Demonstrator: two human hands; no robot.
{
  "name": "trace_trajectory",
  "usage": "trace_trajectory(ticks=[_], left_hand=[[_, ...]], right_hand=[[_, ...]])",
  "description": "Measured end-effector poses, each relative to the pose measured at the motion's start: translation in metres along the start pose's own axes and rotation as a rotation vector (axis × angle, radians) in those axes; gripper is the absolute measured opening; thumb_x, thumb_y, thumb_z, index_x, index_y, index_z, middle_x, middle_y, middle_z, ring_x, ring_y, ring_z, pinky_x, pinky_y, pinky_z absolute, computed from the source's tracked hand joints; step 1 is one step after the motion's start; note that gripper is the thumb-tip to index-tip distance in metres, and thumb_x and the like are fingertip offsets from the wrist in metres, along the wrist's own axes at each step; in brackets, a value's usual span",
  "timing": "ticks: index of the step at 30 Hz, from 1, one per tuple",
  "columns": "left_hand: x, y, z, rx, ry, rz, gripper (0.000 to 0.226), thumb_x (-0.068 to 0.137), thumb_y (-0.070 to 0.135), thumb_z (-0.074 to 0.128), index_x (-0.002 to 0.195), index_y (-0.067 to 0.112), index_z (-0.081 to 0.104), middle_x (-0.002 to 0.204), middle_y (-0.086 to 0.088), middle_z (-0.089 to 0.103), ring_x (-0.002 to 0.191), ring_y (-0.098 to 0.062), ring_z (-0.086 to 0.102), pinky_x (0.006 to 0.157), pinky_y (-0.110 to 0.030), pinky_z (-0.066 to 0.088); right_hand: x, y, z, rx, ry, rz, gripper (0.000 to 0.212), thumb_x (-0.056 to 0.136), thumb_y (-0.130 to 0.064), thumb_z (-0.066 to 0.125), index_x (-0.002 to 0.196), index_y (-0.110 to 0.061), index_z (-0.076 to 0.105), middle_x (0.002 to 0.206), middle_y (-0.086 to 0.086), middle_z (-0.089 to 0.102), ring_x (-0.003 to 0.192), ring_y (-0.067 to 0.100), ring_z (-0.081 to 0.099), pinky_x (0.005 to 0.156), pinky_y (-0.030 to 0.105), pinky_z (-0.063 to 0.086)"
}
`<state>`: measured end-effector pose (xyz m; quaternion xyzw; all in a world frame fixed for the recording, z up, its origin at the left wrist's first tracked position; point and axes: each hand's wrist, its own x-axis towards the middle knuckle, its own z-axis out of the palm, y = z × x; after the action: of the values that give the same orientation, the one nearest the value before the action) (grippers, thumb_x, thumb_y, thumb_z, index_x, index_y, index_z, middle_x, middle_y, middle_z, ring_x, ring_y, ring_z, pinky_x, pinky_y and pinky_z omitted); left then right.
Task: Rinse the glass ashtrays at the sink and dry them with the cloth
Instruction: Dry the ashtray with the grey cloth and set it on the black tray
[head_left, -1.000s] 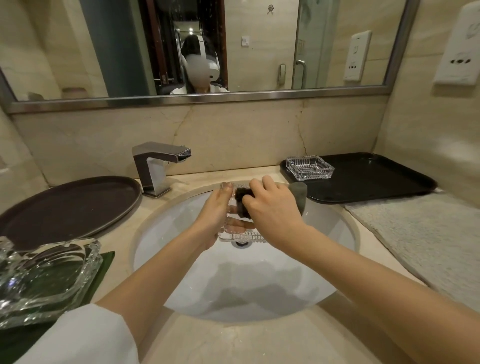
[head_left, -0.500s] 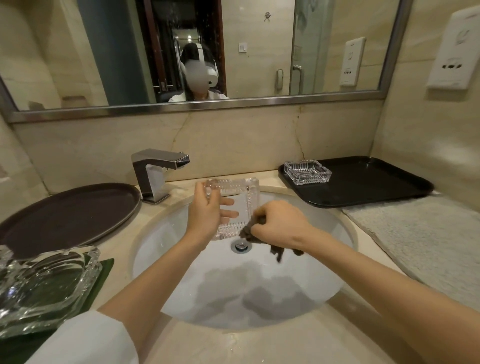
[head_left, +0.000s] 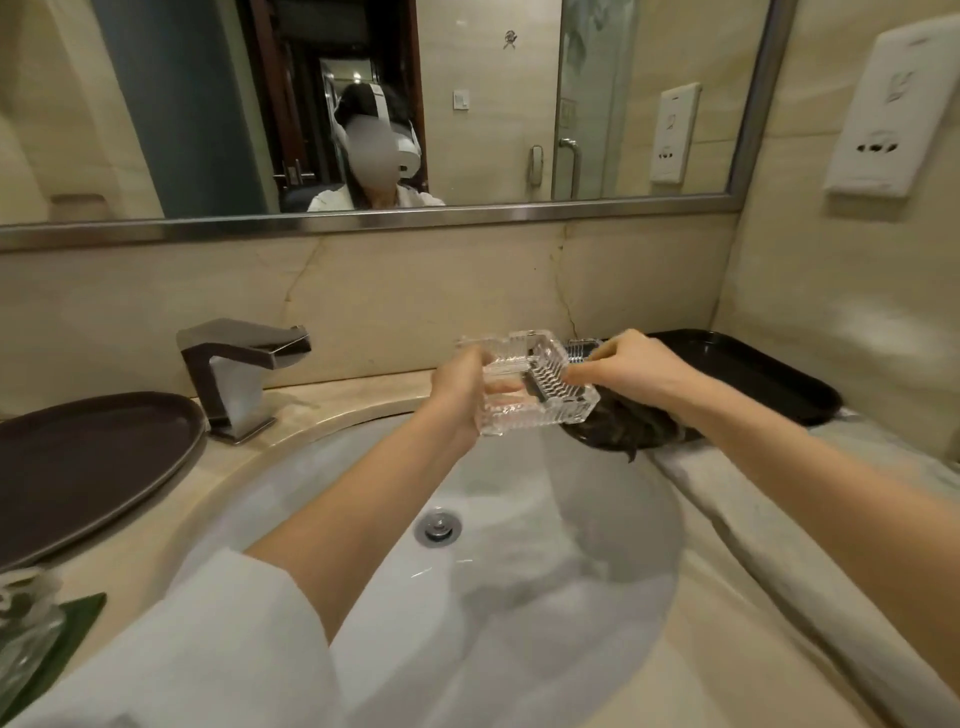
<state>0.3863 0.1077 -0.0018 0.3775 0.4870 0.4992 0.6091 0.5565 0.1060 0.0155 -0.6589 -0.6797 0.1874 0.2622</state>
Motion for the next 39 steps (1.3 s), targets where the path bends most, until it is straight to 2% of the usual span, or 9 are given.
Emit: trace_trajectory(ticks=[6, 12, 16, 21, 26, 31, 34, 37, 39], left_hand=[[0.050, 0.017, 0.054, 0.097, -0.157, -0.057, 0.009, 0.093, 0.006, 0.035, 0.096, 0.003, 0.043, 0.079, -0.010, 0.060, 0.055, -0.021, 0.062, 0.055, -0.030, 0.050], [0.117, 0.017, 0.069, 0.673, -0.001, 0.082, 0.015, 0.092, 0.016, 0.047, 0.078, 0.012, 0.043, 0.061, 0.001, 0.031, 0.050, -0.010, 0.028, 0.046, -0.019, 0.027], [0.152, 0.003, 0.071, 0.811, 0.110, 0.132, 0.026, 0.086, 0.019, 0.058, 0.065, 0.011, 0.044, 0.056, 0.000, 0.040, 0.047, -0.011, 0.036, 0.041, -0.020, 0.029], [0.174, -0.001, 0.072, 0.930, 0.185, 0.227, 0.030, 0.083, 0.025, 0.063, 0.063, 0.012, 0.046, 0.062, 0.001, 0.047, 0.051, -0.009, 0.041, 0.041, -0.019, 0.031], [0.176, 0.001, 0.071, 1.027, 0.178, 0.259, 0.028, 0.083, 0.027, 0.063, 0.064, 0.011, 0.049, 0.068, -0.003, 0.054, 0.055, -0.013, 0.047, 0.042, -0.022, 0.035], [0.175, -0.001, 0.069, 1.028, 0.162, 0.247, 0.029, 0.084, 0.028, 0.060, 0.063, 0.011, 0.049, 0.061, -0.002, 0.053, 0.048, -0.011, 0.045, 0.042, -0.022, 0.034], [0.175, -0.004, 0.070, 1.023, 0.145, 0.224, 0.027, 0.082, 0.026, 0.060, 0.061, 0.012, 0.050, 0.055, -0.002, 0.054, 0.048, -0.013, 0.047, 0.047, -0.022, 0.037], [0.176, -0.006, 0.070, 1.013, 0.171, 0.240, 0.026, 0.081, 0.022, 0.059, 0.060, 0.011, 0.048, 0.062, -0.004, 0.055, 0.052, -0.015, 0.046, 0.046, -0.022, 0.036], [0.177, -0.006, 0.071, 0.998, 0.179, 0.241, 0.026, 0.081, 0.021, 0.058, 0.059, 0.011, 0.048, 0.062, -0.004, 0.054, 0.054, -0.016, 0.046, 0.049, -0.023, 0.037]], right_hand=[[0.065, 0.025, -0.038, -0.256, 0.047, -0.071, 0.028, 0.079, -0.033, 0.060, 0.066, -0.009, 0.064, 0.056, 0.004, 0.049, 0.060, 0.020, 0.047, 0.055, 0.028, 0.035], [0.134, 0.054, -0.046, -0.295, 0.000, -0.055, 0.026, 0.079, -0.030, 0.059, 0.061, -0.013, 0.049, 0.057, 0.003, 0.042, 0.060, 0.020, 0.041, 0.056, 0.029, 0.031], [0.163, 0.071, -0.032, -0.321, -0.048, -0.032, 0.025, 0.076, -0.032, 0.059, 0.063, -0.011, 0.058, 0.062, 0.004, 0.045, 0.064, 0.020, 0.043, 0.060, 0.030, 0.033], [0.175, 0.088, -0.022, -0.289, -0.097, -0.015, 0.037, 0.078, -0.035, 0.060, 0.053, -0.015, 0.040, 0.065, 0.006, 0.043, 0.063, 0.020, 0.038, 0.058, 0.029, 0.028], [0.176, 0.087, -0.026, -0.307, -0.129, 0.006, 0.039, 0.077, -0.036, 0.061, 0.068, 0.001, 0.057, 0.079, 0.025, 0.044, 0.065, 0.019, 0.039, 0.059, 0.029, 0.030], [0.177, 0.085, -0.027, -0.303, -0.163, 0.003, 0.049, 0.079, -0.038, 0.061, 0.101, 0.006, 0.063, 0.073, 0.008, 0.047, 0.067, 0.020, 0.040, 0.057, 0.029, 0.030], [0.176, 0.086, -0.029, -0.325, -0.196, 0.008, 0.047, 0.078, -0.036, 0.061, 0.101, 0.004, 0.065, 0.074, 0.006, 0.050, 0.066, 0.019, 0.041, 0.055, 0.028, 0.031], [0.177, 0.087, -0.028, -0.337, -0.178, -0.001, 0.042, 0.077, -0.038, 0.061, 0.086, 0.003, 0.066, 0.075, 0.008, 0.051, 0.065, 0.020, 0.041, 0.057, 0.028, 0.031], [0.179, 0.091, -0.027, -0.345, -0.150, -0.007, 0.049, 0.077, -0.040, 0.061, 0.093, 0.005, 0.065, 0.082, 0.016, 0.061, 0.068, 0.019, 0.043, 0.061, 0.029, 0.034]])
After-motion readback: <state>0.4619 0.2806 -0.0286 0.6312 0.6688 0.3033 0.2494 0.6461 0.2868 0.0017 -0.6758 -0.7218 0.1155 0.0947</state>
